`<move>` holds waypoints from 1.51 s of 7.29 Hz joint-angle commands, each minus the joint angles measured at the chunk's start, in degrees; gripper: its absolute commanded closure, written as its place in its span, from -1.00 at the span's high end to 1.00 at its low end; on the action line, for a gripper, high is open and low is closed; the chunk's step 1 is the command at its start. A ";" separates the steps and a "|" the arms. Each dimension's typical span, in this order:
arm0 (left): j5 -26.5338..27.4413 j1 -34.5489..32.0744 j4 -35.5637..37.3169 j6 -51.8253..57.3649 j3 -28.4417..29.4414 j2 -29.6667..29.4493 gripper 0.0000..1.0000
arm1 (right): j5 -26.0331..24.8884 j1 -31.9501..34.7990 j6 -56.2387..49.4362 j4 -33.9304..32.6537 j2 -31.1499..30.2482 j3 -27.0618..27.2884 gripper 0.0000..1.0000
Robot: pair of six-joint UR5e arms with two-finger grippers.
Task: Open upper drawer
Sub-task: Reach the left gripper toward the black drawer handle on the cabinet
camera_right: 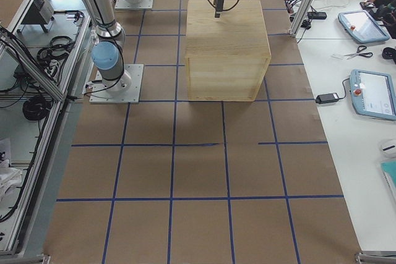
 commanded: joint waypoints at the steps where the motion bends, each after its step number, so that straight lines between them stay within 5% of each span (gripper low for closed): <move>1: -4.48 -4.71 5.81 -6.24 -0.09 -2.96 1.00 | 0.00 -0.07 0.04 0.00 0.00 0.00 1.00; 11: -9.26 -11.85 15.26 -11.62 0.53 -10.00 1.00 | 0.00 0.01 0.04 0.00 0.00 0.09 1.00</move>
